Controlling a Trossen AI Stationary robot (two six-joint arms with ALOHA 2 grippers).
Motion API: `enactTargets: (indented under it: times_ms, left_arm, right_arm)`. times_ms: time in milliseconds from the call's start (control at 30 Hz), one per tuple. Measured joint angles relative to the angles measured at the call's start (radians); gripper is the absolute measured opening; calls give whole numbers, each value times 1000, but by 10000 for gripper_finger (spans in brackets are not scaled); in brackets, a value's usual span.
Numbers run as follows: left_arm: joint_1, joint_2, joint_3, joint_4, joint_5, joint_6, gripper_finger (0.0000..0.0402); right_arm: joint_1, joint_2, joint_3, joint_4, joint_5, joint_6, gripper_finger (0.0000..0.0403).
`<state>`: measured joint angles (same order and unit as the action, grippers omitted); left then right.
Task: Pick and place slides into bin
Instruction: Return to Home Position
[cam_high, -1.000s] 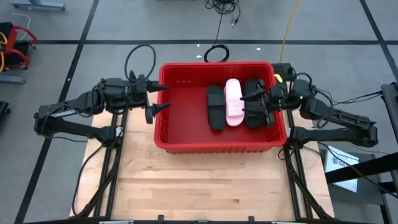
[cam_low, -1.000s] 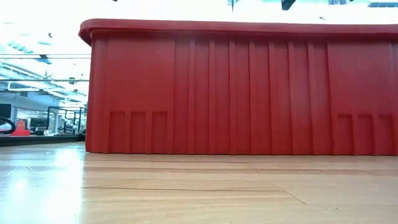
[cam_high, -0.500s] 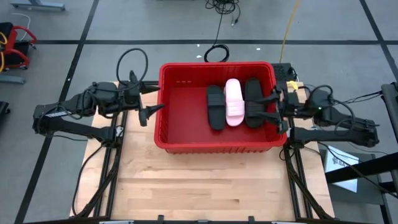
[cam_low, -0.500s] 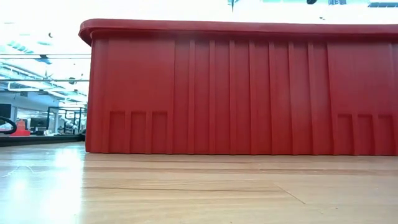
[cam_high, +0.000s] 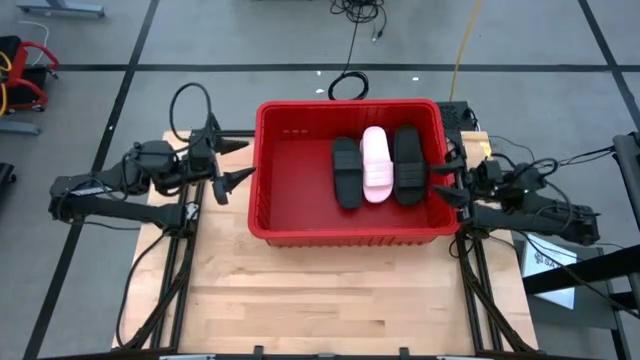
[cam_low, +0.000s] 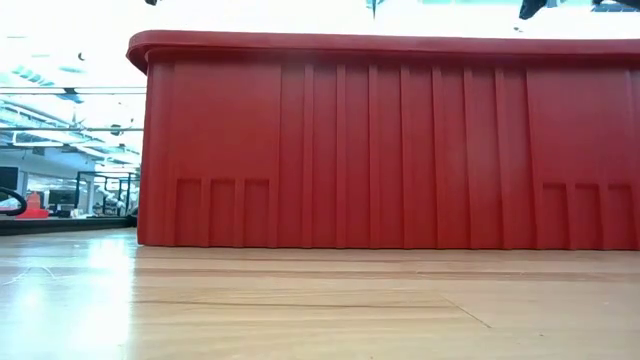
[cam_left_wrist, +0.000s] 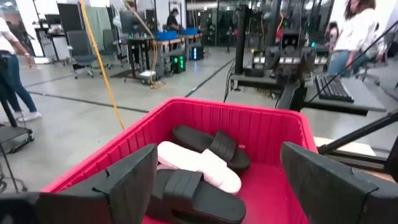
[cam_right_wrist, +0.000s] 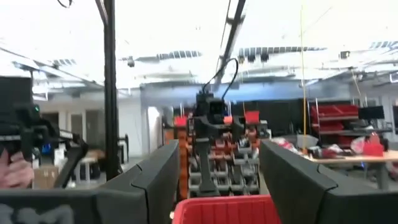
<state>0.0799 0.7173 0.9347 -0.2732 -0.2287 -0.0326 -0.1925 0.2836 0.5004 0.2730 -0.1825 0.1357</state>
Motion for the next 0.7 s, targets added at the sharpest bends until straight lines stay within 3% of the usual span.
enactTargets:
  times_ms: [333, 700]
  left_arm:
    - [0, -109, -177, 149, 9, -8, 340]
    - [0, -212, -368, 296, 11, -23, 340]
  right_arm:
    - [0, -163, -279, 327, -1, 36, 212]
    - [0, -269, -436, 463, 4, 71, 210]
